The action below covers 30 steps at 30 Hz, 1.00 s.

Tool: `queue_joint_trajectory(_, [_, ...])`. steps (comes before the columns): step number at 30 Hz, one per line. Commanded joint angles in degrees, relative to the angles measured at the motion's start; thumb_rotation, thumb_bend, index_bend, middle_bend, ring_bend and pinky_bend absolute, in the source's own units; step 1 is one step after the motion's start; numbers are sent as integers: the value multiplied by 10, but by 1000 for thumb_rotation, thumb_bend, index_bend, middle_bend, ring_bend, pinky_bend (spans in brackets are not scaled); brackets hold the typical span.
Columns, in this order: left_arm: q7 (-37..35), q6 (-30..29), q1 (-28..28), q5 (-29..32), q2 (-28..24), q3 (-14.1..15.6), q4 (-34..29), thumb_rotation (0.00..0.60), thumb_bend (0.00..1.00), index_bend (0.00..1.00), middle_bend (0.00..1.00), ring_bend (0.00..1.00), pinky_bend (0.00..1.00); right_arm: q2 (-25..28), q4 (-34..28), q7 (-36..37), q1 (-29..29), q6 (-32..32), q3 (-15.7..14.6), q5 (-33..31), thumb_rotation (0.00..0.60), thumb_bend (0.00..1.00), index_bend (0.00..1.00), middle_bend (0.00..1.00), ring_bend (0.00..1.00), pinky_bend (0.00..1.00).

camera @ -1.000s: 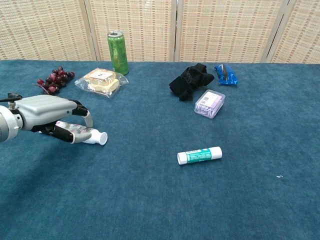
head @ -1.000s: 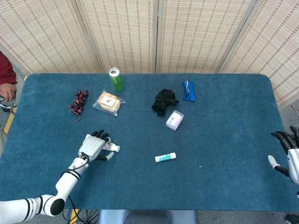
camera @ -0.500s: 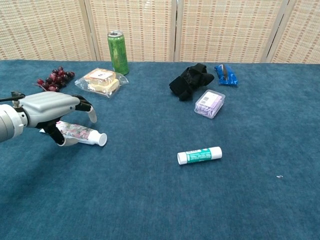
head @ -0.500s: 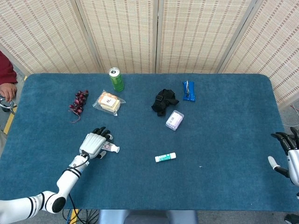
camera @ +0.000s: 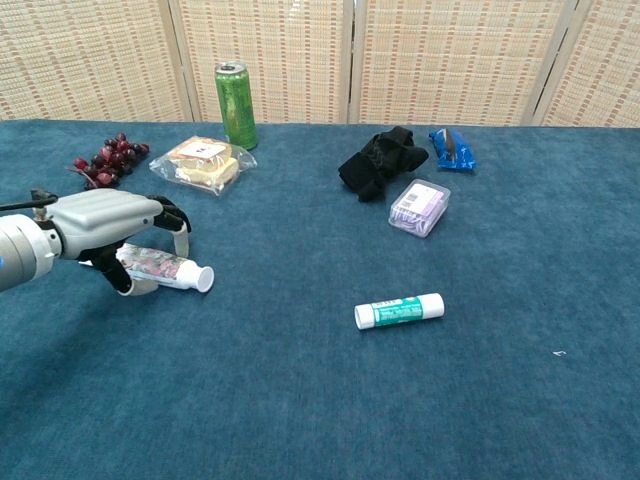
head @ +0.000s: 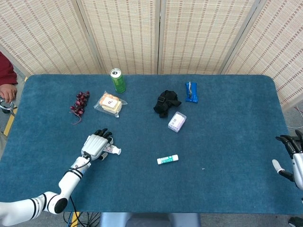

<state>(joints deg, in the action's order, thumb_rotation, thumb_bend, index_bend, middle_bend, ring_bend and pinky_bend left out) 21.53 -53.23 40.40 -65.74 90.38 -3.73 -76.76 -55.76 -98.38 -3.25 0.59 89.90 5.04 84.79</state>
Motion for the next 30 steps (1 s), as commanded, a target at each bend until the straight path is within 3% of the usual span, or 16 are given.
queue_joint_trajectory(1, [-5, 1, -1, -2, 3, -2, 5, 600, 260, 384, 156, 55, 109, 0, 0, 1, -1, 1, 0, 0, 600, 194, 253, 253, 117, 0])
queue_joint_trajectory(14, [-38, 6, -3, -14, 13, -10, 28, 600, 260, 473, 239, 111, 109, -2, -1, -3, 2, -5, 1, 0, 600, 193, 253, 253, 113, 0])
queue_joint_trajectory(22, [-84, -8, -12, -41, 27, -13, 64, 600, 299, 546, 388, 239, 169, -2, -1, -5, 3, -6, 1, 0, 600, 193, 253, 253, 113, 0])
queue_joint_trajectory(30, [-93, -35, -23, -62, 10, -15, 47, 600, 308, 564, 487, 299, 205, -8, 3, -6, 9, -17, 1, 0, 600, 194, 253, 253, 113, 0])
